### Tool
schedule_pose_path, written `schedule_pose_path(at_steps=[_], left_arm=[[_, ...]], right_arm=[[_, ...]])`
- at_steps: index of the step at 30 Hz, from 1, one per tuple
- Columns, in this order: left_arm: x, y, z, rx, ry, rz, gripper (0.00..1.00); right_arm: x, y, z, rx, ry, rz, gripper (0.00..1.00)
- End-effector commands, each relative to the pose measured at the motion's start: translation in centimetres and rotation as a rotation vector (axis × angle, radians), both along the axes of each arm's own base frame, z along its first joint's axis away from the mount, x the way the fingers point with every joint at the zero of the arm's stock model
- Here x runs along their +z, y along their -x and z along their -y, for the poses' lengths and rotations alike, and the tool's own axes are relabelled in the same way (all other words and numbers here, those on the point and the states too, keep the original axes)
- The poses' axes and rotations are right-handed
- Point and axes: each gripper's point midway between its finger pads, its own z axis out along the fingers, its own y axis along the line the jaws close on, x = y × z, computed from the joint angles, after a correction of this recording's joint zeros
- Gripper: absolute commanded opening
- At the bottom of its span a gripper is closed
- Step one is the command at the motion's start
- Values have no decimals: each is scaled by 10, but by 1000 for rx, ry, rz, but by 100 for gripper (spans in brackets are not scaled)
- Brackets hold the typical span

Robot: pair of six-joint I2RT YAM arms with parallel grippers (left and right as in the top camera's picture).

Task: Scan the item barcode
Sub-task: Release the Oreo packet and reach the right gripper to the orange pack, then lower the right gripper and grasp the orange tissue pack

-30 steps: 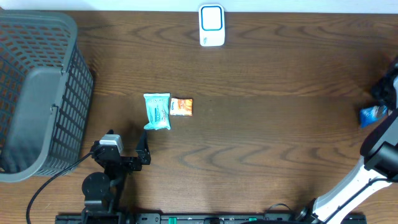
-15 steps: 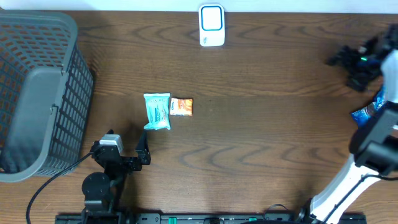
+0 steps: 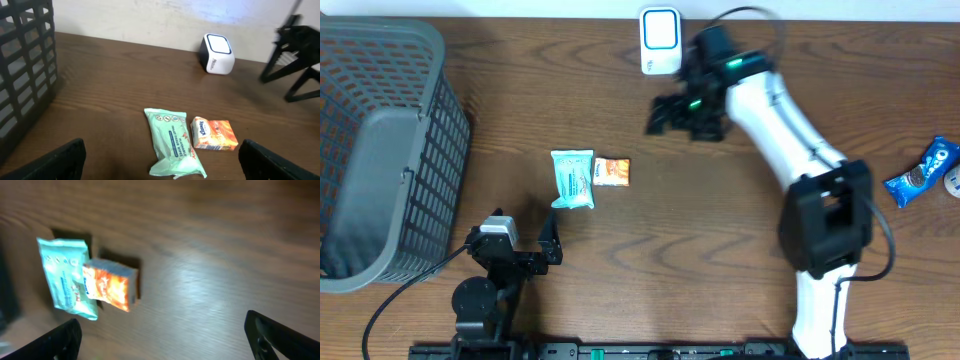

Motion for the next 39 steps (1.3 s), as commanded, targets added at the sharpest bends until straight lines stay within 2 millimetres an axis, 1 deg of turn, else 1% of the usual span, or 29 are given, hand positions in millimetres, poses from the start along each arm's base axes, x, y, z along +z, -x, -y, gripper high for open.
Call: schedule_pose_path(at_steps=[1, 3, 6, 10, 15, 22, 24, 25, 26, 28, 32, 39], left_arm=[[-12, 2, 2, -14, -2, -36, 98], [-12, 2, 2, -14, -2, -36, 98], [-12, 2, 2, -14, -2, -36, 98], [-12, 2, 2, -14, -2, -36, 98], [-12, 2, 2, -14, -2, -36, 98], [-12, 2, 2, -14, -2, -36, 98], [-12, 2, 2, -14, -2, -36, 98], [-12, 2, 2, -14, -2, -36, 98], [-12, 2, 2, -14, -2, -36, 98], [-12, 2, 2, -14, -2, -36, 98], [-12, 2, 2, -14, -2, -36, 98], [-12, 2, 2, -14, -2, -36, 98]], right_arm=[[-16, 12, -24, -20, 161, 54, 99], [-16, 15, -42, 3, 195, 112, 99], [-21, 21, -50, -12, 255, 139, 99], [-29, 24, -66, 5, 247, 153, 99], [-27, 24, -85, 10, 213, 187, 99], [-41, 24, -90, -80, 208, 149, 99], [-47, 24, -93, -103, 204, 137, 99], [-54, 25, -96, -111, 206, 128, 99], [-55, 26, -99, -109, 204, 128, 99], [-65, 30, -106, -107, 205, 122, 99], [-76, 33, -114, -101, 205, 118, 99], [-91, 38, -114, -89, 229, 97, 98]])
